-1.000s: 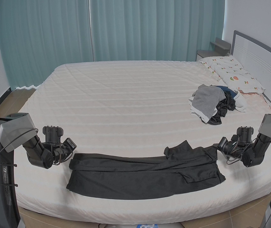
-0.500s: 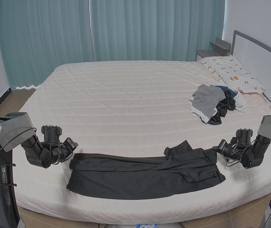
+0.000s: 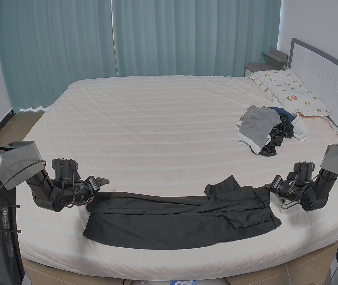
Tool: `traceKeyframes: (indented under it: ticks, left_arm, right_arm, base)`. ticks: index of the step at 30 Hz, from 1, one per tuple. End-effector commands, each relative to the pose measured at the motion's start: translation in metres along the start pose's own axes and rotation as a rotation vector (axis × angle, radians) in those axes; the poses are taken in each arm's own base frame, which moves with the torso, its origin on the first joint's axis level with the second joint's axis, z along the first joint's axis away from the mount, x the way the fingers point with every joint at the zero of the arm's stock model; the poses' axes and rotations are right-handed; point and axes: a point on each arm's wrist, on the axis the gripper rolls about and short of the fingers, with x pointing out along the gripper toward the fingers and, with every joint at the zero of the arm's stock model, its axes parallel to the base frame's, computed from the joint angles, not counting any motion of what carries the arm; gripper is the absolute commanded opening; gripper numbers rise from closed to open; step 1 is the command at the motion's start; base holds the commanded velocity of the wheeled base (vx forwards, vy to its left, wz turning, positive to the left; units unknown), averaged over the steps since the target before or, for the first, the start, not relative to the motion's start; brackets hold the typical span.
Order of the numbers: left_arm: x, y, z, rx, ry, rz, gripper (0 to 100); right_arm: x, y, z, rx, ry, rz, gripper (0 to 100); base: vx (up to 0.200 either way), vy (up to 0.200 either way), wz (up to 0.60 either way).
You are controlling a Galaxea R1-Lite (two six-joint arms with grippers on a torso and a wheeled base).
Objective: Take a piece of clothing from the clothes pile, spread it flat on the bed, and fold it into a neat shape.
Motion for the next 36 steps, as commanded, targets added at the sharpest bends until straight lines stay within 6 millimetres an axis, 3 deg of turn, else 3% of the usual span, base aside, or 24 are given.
traceKeyframes:
  ticks: [1,10,26,36]
  left_arm:
    - [-0.002,0.003,-0.006,0.005,0.02,0.013,0]
    - [-0.006,0.009,-0.012,0.037,0.034,0.045,0]
    - [-0.009,0.018,0.011,-0.035,-0.13,0.04,0]
    - [0.006,0.027,0.01,-0.041,-0.143,0.076,0]
  right_arm:
    - [0.0,0.0,-0.001,0.001,0.003,-0.001,0]
    - [-0.001,0.001,0.0,-0.001,0.001,0.001,0]
    - [-0.004,0.004,0.005,-0.014,-0.057,0.029,0]
    - [0.002,-0.003,0.001,-0.009,-0.047,0.014,0]
  base:
    - [0.0,0.0,0.0]
    - [0.0,0.0,0.0]
    - [0.0,0.0,0.0]
    - [0.0,0.0,0.0]
